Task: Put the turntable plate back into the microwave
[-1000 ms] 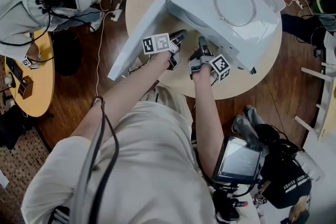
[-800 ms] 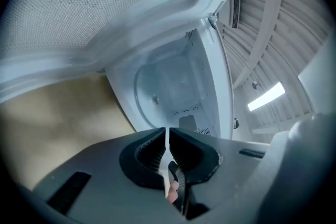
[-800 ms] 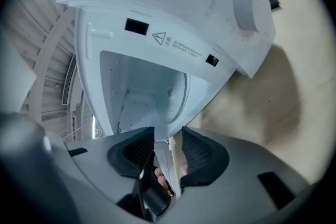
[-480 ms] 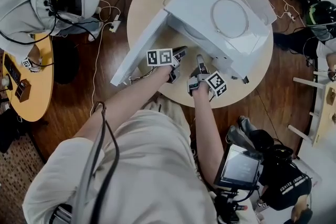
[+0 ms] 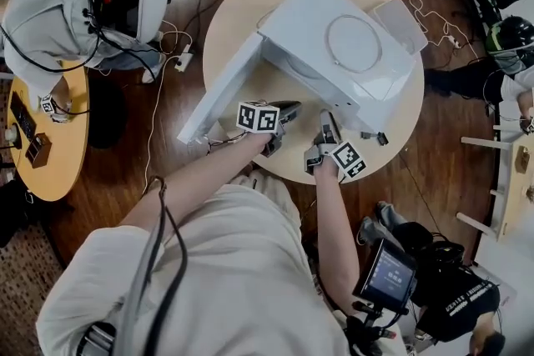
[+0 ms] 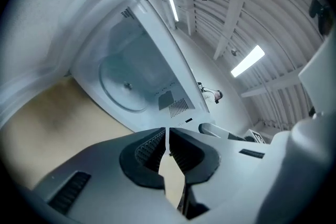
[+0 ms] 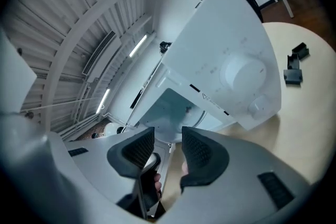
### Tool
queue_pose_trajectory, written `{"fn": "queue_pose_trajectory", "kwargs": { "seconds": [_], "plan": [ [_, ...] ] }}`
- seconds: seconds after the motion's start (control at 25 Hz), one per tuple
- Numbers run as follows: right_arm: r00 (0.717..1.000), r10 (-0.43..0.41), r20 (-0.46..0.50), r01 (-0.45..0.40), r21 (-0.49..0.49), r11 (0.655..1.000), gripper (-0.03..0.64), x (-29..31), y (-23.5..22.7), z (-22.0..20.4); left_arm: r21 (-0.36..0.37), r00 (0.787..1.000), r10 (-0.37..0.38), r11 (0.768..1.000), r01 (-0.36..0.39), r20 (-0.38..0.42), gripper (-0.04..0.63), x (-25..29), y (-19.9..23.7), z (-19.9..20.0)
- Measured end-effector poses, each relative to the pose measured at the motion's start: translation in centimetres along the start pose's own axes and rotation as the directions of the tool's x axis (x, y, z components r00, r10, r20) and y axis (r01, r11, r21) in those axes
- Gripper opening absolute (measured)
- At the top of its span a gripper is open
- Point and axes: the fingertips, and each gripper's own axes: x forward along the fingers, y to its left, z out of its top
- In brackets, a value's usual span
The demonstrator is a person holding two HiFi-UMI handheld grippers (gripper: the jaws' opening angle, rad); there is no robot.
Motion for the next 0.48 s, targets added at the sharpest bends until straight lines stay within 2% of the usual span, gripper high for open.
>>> {"fn": "queue_pose_trajectory", "kwargs": {
  "seconds": [0.24,0.32,0.4,0.48],
  "plan": [
    [0.999,0.007,0.036,-0.005,-0.074,0.997,0.147,-2.7,0.2,0.9,0.074,1.000,0.007,0.997,-0.007,-0.001,0.011,0.3,-1.9,-0.2],
    [0.998,-0.040,0.045,0.046,-0.159,0.986,0.146,-3.6,-0.2,1.3,0.087,1.000,0.015,0.996,-0.016,0.009,0.011,0.3,-2.6,0.2],
    [0.990,-0.121,0.065,0.135,-0.294,0.946,0.146,-4.8,-0.8,1.8,0.097,1.000,0.020,0.995,-0.022,0.020,0.011,0.1,-3.5,0.5],
    [0.982,-0.163,0.094,0.188,-0.408,0.893,0.146,-5.9,-0.4,2.4,0.134,0.999,0.028,0.991,-0.031,0.022,0.011,-0.3,-4.5,0.7]
  ]
}}
